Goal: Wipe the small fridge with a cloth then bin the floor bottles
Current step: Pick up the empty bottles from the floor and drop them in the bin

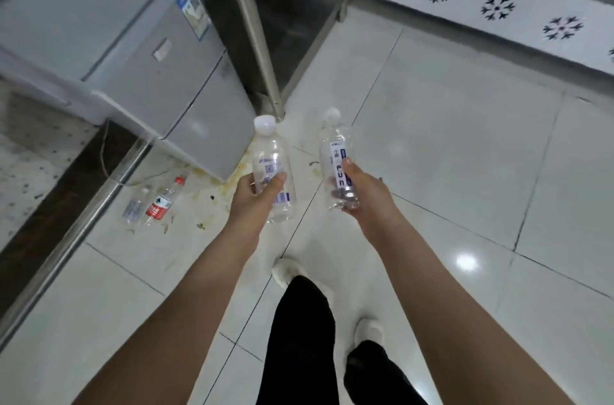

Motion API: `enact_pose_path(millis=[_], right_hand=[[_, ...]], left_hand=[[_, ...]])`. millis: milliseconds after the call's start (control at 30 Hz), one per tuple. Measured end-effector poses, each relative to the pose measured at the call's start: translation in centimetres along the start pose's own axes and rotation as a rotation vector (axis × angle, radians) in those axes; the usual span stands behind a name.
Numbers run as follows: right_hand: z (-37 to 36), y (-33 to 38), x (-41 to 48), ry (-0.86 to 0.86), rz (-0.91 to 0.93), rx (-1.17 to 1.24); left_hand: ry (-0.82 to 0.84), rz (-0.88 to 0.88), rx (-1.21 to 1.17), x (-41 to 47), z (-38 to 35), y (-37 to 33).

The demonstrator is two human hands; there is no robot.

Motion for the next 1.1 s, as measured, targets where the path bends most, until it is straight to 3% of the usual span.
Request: enact_pose_path(millis=[300, 433, 600, 867, 1100], right_hand=[[11.7, 4.8, -16.6, -0.251, 0.122, 0.116], [15.0, 5.5, -23.0, -0.424, 0.217, 0.228], [18.1, 3.3, -29.9, -0.596, 0.324, 0.470], [22.9, -0.2, -40.7, -0.835, 0.404, 0.581], [29.3, -1.5, -50.0, -0.932, 0.561, 0.767]], left_hand=[[0.180, -0.165, -0.044, -14.4, -5.4, -6.4], [0.358, -0.217, -0.013, -17.6, -8.2, -8.6], [0.592, -0.292, 0.156, -22.2, -11.9, -10.6], [0.821, -0.355, 0.317, -30.3, -17.4, -11.3], [1.032, -0.427, 0.386, -40.8, -23.6, -11.1]])
Point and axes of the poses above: each hand's wrist, its own x-axis towards the middle knuckle, its own z-axis out of the back of the hand, y = z × x, the point moved 9 cm from there along x, towards the middle knuckle, and after that the axes turned 7 degrees about x, right-handed, at the moved point
